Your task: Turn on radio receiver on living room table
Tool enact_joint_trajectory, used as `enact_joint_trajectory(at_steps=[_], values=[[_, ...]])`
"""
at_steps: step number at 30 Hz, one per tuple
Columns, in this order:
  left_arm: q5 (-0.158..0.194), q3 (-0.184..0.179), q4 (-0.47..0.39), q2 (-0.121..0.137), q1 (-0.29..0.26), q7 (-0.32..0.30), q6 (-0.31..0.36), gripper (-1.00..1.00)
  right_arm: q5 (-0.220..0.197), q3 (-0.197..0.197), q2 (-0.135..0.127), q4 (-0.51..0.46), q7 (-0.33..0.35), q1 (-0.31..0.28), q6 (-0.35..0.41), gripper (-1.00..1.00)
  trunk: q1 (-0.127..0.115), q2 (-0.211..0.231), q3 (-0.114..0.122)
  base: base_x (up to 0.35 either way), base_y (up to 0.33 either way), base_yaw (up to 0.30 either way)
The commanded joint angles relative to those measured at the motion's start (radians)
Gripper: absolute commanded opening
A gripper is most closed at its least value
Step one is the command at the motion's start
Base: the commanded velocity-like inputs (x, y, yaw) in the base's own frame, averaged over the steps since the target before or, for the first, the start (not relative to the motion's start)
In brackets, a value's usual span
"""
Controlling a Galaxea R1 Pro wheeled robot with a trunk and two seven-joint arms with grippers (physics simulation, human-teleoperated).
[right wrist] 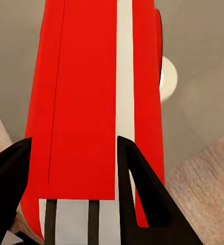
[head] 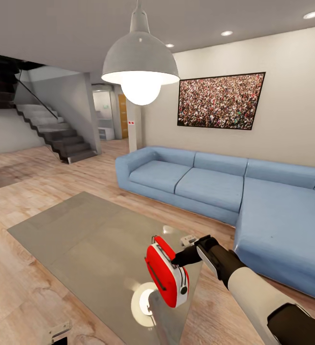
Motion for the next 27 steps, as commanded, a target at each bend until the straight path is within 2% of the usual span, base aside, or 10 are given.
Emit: enact_joint_trajectory(at_steps=[1,4,7,11,16,27], values=[[0.000,0.000,0.000,0.000,0.000,0.000,0.000,-1.00,-0.007,-0.001,0.000,0.003,0.000,0.000,-0.001,-1.00,0.000,0.000,0.000,0.000,0.000,0.000],[0.000,0.000,0.000,0.000,0.000,0.000,0.000,-1.00,-0.007,-0.001,0.000,0.017,0.000,0.000,-0.006,-1.00,0.000,0.000,0.000,0.000,0.000,0.000],[-0.001,0.000,0.000,0.000,0.000,0.000,0.000,-1.00,-0.007,0.000,0.000,0.036,0.000,0.000,-0.043,-1.00,0.000,0.000,0.000,0.000,0.000,0.000],[-0.001,0.000,0.000,0.000,0.000,0.000,0.000,-1.00,0.022,0.001,0.003,0.060,0.000,0.000,-0.073,-1.00,0.000,0.000,0.000,0.000,0.000,0.000],[-0.001,0.000,0.000,-0.001,0.000,0.000,0.000,-1.00,0.039,0.000,0.003,0.063,0.000,0.000,-0.077,-1.00,0.019,-0.035,-0.016,0.000,0.000,0.000],[-0.001,0.000,0.001,-0.005,0.000,0.000,-0.001,-1.00,0.037,-0.001,0.003,0.063,0.011,0.000,-0.078,-1.00,0.061,-0.112,-0.050,0.000,0.000,0.000]])
